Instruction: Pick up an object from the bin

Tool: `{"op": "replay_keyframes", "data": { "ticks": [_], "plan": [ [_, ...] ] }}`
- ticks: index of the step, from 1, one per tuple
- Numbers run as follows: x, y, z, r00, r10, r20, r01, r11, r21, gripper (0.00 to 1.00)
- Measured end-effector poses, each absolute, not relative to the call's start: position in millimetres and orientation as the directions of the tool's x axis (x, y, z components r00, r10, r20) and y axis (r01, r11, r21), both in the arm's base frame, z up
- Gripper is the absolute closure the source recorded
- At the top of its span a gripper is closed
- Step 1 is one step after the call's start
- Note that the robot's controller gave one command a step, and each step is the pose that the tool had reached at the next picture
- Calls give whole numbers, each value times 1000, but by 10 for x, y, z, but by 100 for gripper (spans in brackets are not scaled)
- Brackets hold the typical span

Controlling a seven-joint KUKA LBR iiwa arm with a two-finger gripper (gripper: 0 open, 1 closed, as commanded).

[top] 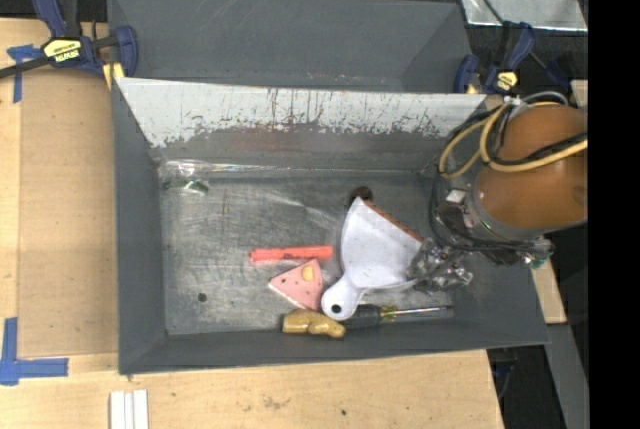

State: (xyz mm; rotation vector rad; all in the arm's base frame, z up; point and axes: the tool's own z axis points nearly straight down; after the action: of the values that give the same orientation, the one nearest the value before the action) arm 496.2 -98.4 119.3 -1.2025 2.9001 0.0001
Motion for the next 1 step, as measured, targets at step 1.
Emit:
{"op": "replay_keyframes", "data": {
  "ticks": [1],
  "plan": [
    [4953, -1224, 875, -731, -682, -5, -682, 731, -4, 100]
  ]
}}
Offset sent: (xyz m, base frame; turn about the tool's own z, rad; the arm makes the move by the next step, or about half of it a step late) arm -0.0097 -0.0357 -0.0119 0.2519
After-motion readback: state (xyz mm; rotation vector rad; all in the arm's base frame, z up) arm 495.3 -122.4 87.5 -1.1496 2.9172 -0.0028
